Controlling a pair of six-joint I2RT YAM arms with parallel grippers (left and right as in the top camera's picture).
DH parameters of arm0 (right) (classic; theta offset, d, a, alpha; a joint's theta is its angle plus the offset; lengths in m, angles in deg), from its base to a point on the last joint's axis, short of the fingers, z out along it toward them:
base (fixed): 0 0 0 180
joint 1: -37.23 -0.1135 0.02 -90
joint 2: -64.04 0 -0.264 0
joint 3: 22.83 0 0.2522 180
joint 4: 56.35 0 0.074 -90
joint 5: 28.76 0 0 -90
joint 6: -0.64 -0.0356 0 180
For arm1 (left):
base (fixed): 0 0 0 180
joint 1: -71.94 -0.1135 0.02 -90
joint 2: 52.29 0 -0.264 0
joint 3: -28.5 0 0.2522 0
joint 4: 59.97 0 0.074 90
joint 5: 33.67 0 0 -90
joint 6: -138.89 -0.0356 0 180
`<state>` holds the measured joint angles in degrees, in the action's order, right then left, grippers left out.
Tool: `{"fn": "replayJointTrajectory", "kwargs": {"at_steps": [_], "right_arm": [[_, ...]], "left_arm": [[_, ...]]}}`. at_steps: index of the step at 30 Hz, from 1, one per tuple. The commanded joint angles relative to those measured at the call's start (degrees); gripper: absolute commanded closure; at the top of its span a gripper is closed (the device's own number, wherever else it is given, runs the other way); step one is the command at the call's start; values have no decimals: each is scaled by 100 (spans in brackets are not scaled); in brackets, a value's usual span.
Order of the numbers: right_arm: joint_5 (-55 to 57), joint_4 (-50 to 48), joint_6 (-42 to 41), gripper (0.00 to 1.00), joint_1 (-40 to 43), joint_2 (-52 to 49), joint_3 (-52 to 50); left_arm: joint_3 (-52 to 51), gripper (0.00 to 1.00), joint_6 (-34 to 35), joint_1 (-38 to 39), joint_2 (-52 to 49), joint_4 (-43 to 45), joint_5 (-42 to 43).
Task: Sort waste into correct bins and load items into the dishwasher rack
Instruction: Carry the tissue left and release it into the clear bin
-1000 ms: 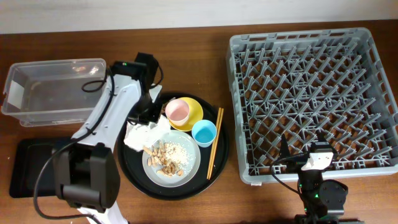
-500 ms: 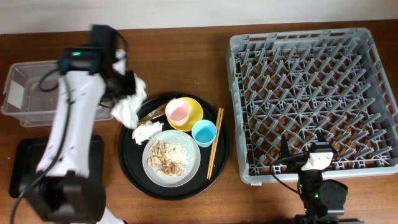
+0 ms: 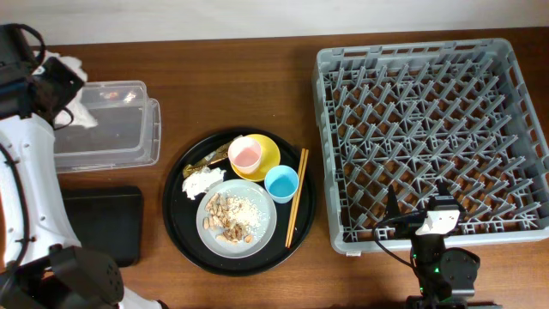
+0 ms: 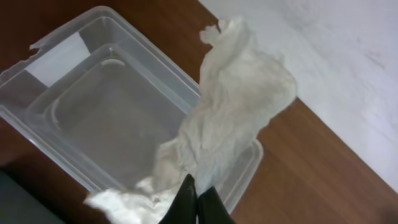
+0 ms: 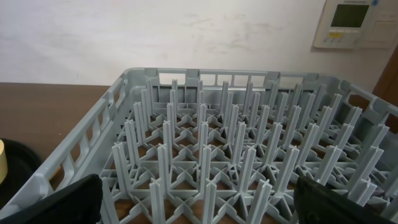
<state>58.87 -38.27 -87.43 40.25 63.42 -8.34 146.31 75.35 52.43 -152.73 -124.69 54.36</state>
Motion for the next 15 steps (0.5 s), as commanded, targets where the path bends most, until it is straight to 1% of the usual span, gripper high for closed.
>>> {"fn": "replayJointTrajectory", "kwargs": {"at_steps": [1,2,4,5,7,8,10,11,13,14,15], "right_arm": [[48,17,-2,2,37,33,-42],[48,17,-2,2,37,31,-42],[50,17,-4,2,37,31,-42],[48,17,-4,2,37,33,-42],[50,17,-2,2,39,31,-42],[48,17,-2,1,39,33,-42],[48,17,-2,2,39,33,-42],[48,17,-2,2,37,33,-42],[48,17,-2,2,37,33,-42],[50,17,-2,2,39,33,-42],[48,17,-2,2,39,31,-42]], "left_arm": [[57,99,52,-66,-391,-15,-81],[57,96,52,-66,-463,-39,-81],[57,78,55,-63,-647,-181,-79],[57,78,52,-63,-695,-214,-76],[57,55,52,-66,-728,-282,9],[57,40,52,-63,-726,-339,146],[57,15,46,-63,-721,-699,791],[57,14,-103,-63,-721,-933,1248],[57,14,-1364,-11,-721,-1110,2955],[57,14,-1939,50,-721,-1246,3611],[57,14,-2310,129,-721,-1436,3969]]}}
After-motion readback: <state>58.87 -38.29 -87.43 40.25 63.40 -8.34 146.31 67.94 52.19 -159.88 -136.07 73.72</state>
